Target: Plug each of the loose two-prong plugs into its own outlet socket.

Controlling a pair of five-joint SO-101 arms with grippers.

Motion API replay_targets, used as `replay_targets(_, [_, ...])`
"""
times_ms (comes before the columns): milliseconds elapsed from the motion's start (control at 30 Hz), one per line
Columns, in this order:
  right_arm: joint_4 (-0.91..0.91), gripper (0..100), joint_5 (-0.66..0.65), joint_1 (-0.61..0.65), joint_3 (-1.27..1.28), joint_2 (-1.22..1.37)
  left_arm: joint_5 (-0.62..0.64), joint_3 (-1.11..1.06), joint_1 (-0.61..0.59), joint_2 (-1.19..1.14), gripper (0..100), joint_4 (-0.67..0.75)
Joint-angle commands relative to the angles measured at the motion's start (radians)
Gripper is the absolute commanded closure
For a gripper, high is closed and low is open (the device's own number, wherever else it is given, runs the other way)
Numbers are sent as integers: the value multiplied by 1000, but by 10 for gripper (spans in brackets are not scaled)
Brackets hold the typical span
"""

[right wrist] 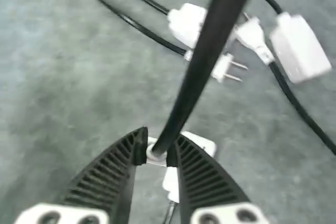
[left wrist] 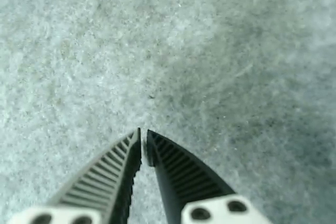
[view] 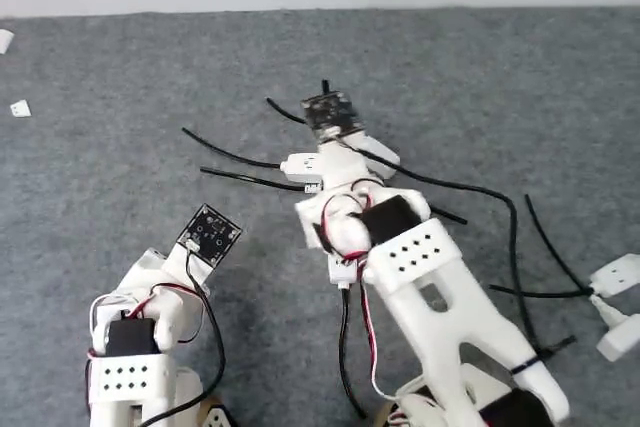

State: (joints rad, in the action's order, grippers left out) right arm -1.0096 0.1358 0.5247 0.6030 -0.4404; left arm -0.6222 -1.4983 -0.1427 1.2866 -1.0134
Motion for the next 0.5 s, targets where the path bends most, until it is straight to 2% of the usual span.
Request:
replay_targets(0, [42,991,11,-59,14,-4,11,12,5,15,988,-2])
replay_targets(467, [163,991,-28,-145,167,-5,8,10,5,15,988,-2])
